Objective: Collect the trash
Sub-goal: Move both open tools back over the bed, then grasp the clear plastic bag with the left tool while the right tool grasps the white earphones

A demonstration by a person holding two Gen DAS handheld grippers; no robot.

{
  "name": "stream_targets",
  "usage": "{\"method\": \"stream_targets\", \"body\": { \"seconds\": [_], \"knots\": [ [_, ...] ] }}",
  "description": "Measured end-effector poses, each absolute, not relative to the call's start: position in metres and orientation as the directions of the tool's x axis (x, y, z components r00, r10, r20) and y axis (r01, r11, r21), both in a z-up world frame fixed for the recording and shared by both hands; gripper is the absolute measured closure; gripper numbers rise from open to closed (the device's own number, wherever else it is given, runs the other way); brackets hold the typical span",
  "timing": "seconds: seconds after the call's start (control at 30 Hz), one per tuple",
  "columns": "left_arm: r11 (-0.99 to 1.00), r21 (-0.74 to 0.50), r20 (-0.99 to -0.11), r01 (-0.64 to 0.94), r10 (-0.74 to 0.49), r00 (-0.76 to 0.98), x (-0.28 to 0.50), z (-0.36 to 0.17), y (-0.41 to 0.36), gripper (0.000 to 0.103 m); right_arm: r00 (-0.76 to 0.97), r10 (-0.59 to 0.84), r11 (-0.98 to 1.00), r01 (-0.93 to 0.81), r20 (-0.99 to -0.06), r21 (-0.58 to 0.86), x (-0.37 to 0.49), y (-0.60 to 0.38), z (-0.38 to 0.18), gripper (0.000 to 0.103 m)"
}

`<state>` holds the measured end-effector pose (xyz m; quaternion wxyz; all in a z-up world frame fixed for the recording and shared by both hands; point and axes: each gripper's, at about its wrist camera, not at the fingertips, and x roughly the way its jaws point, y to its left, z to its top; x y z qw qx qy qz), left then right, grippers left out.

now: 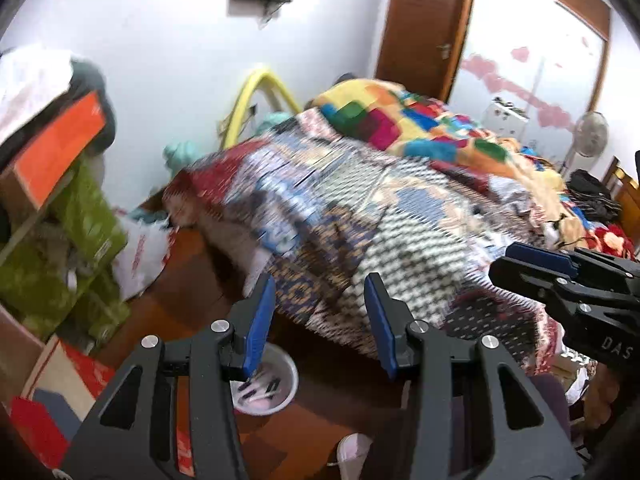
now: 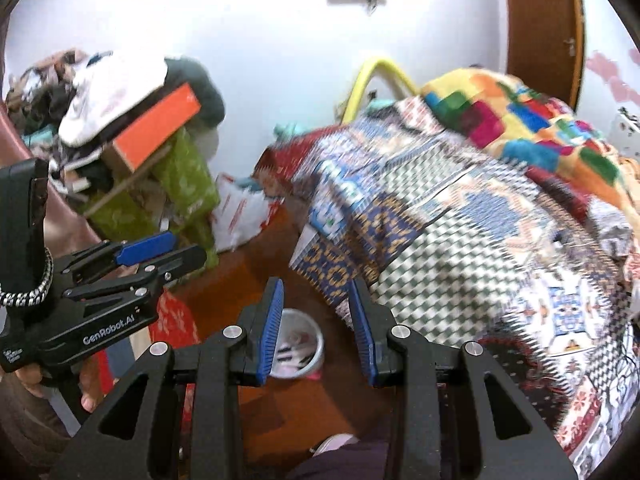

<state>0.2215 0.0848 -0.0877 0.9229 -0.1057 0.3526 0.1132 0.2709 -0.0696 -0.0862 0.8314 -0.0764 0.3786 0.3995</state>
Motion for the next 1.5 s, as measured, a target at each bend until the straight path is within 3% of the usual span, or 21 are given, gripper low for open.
{"method": "stream_targets", "body": {
  "seconds": [0.33, 0.67, 1.13, 1.5],
  "knots": [
    [0.982, -0.115, -0.612, -0.151, 0.049, 0.789, 0.272, -0.051, 0.015, 0.058, 0.585, 0.549, 0.787, -0.602, -0.597, 0.133, 0.295, -0.151, -0.054, 0.072],
    [0.994, -0.102, -0.621, -0.023, -0.045, 0.782, 0.342, -0.051, -0.051, 0.058, 0.670, 0.434, 0.886, -0.441, -0.603, 0.147, 0.343, -0.238, -0.059, 0.072],
    [0.984, -0.157, -0.732, 0.080, -0.171, 0.659, 0.456, -0.126, -0.101, 0.058, 0.654, 0.316, 0.946, -0.274, -0.688, 0.174, 0.416, -0.309, -0.114, 0.072],
    [0.967, -0.236, -0.795, 0.091, -0.246, 0.555, 0.551, -0.212, -0.109, 0.058, 0.534, 0.301, 0.946, -0.270, -0.790, 0.178, 0.485, -0.295, -0.193, 0.072]
  ]
}}
